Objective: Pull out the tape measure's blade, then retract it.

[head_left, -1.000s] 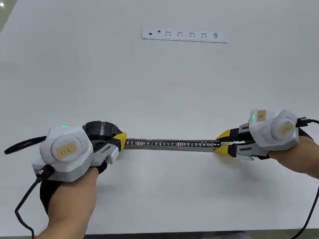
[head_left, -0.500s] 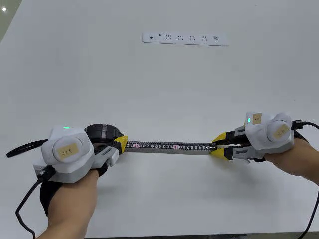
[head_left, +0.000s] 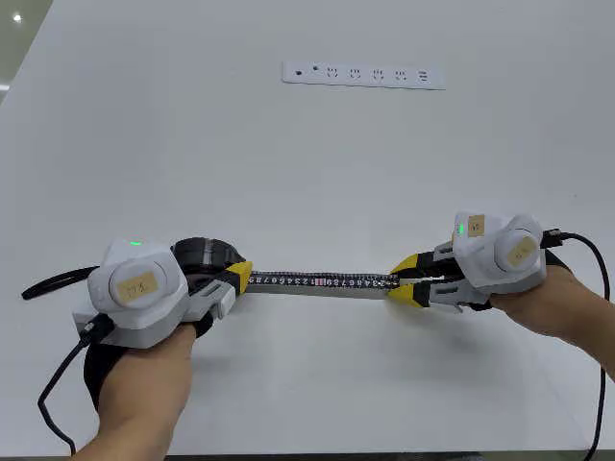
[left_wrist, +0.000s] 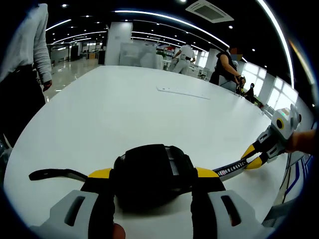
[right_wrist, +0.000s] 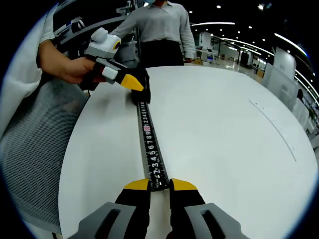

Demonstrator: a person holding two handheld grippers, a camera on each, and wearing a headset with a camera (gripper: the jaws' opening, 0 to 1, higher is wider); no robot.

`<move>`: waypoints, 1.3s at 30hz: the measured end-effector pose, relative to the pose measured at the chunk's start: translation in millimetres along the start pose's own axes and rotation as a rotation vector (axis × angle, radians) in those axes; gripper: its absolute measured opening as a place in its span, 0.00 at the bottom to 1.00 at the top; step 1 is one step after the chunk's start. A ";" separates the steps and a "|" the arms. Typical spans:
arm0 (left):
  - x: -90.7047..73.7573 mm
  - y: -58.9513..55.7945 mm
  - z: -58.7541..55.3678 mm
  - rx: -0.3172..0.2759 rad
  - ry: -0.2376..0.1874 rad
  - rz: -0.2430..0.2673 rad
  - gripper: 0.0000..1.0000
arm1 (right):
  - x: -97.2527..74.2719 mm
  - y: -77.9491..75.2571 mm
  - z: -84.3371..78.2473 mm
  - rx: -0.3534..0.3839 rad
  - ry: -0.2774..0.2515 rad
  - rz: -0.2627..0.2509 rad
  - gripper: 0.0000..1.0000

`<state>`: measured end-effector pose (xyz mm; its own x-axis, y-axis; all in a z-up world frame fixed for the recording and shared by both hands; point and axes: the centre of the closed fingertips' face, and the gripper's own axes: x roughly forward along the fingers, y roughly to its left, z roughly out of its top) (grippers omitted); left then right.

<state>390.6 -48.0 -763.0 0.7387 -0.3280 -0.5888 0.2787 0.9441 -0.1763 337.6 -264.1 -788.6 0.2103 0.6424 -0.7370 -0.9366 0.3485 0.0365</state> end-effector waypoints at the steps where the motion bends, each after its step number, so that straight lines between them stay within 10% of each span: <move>1: 0.2 0.2 0.1 -0.002 0.000 0.000 0.57 | 1.2 0.0 0.5 -0.001 0.002 0.002 0.11; 39: -1.2 0.2 1.1 -0.018 0.004 -0.008 0.57 | 44.6 11.4 44.2 0.018 -0.062 0.048 0.11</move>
<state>390.4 -47.5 -761.4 0.7340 -0.3354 -0.5906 0.2734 0.9419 -0.1951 348.7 -201.4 -791.2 0.1830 0.6995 -0.6908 -0.9410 0.3280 0.0828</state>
